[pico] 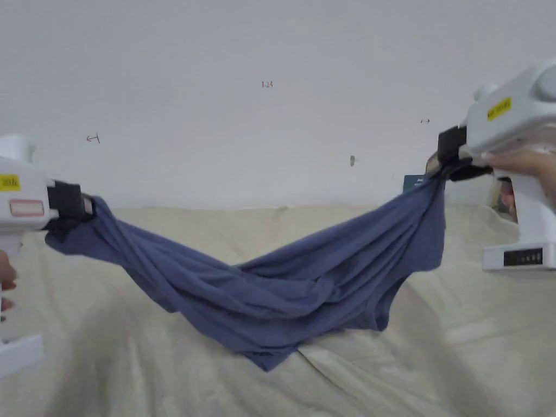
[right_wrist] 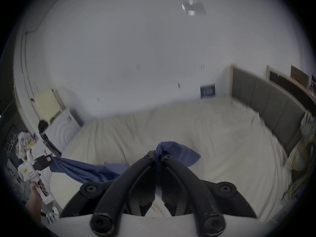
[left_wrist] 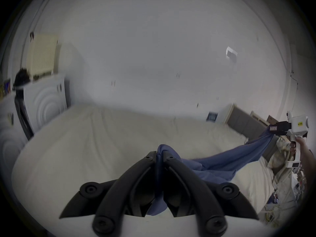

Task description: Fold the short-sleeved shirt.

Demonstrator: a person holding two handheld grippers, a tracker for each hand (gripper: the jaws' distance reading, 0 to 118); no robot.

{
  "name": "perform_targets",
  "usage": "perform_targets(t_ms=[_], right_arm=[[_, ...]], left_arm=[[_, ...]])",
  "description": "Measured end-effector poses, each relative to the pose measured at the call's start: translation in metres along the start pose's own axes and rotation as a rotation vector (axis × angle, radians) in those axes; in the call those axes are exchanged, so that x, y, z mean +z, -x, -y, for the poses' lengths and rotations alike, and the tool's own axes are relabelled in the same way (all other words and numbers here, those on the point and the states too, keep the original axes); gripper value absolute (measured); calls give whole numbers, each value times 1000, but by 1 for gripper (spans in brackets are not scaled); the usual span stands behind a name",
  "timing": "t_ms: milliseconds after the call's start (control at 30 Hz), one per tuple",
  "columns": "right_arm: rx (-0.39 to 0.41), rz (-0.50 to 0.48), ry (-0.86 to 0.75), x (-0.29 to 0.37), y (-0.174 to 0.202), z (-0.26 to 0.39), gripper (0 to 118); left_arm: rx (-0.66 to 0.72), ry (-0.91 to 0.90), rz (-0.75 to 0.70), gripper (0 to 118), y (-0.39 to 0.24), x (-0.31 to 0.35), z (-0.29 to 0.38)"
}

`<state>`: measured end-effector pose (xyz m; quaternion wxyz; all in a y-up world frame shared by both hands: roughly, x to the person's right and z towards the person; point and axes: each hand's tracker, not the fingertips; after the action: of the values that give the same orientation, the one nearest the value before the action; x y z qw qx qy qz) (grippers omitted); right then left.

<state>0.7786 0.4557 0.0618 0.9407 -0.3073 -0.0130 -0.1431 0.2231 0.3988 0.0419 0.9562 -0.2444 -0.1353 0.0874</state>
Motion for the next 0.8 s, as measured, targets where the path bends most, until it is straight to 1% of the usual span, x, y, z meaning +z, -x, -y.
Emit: perform_targets(t_ms=[133, 233, 267, 333, 367, 400, 433, 500, 600, 700, 767, 800], right_arm=[[-20, 49, 206, -56, -34, 99, 3], [-17, 48, 295, -73, -54, 161, 3], [-4, 53, 300, -69, -56, 179, 3], [-13, 34, 310, -61, -67, 203, 3], [-25, 32, 307, -54, -71, 210, 3], [-72, 28, 287, -41, -73, 218, 3], [-91, 34, 260, -31, -76, 222, 3], [-108, 37, 194, -10, -80, 225, 3], [-97, 3, 145, 21, -87, 221, 3], [-138, -32, 173, 32, -95, 218, 3], [-139, -19, 207, 28, -99, 221, 4], [-125, 20, 243, 17, -101, 228, 4]], left_arm=[[43, 170, -23, 5, 29, -16, 95], [53, 157, -26, 5, 39, 3, 150], [59, 155, -16, 5, 42, 12, 162], [63, 155, -5, 5, 46, 35, 183], [67, 149, -2, 5, 49, 44, 190], [77, 138, 2, 5, 53, 56, 195], [88, 122, 14, 5, 55, 70, 198], [144, 88, 64, 5, 63, 91, 198], [128, 78, 66, 5, 62, 117, 194], [112, 95, 65, 5, 60, 128, 194], [125, 184, 55, 5, 65, 117, 197], [138, 247, 24, 5, 68, 108, 201]])
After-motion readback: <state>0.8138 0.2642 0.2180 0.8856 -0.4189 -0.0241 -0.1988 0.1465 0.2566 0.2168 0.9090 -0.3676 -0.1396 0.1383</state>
